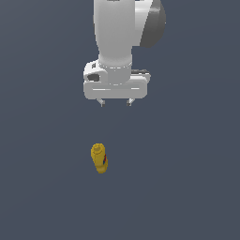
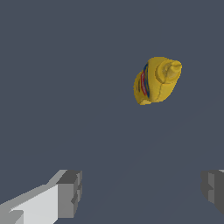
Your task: Pick up the object and move it to a goal position.
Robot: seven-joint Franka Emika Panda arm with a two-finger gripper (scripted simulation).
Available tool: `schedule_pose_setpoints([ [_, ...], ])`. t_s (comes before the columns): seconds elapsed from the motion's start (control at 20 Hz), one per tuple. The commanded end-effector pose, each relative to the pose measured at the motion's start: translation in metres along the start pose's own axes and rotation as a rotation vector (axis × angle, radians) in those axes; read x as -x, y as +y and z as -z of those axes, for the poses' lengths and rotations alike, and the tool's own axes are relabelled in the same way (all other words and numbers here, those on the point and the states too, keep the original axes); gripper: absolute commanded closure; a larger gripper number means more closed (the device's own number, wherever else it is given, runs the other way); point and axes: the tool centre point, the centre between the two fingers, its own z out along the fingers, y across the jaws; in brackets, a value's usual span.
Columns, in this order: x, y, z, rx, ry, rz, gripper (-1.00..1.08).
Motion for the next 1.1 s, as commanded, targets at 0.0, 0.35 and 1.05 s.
schedule_pose_setpoints([
  [0.0,-0.015,0.008,-0.006,-0.002,0.000,-0.001,-0.92],
  [0.35,-0.061,0.035,-0.028,-0.007,0.003,-0.001,-0.92],
  [1.05,-0.111,0.074,-0.070,-0.011,0.007,0.000,-0.92],
])
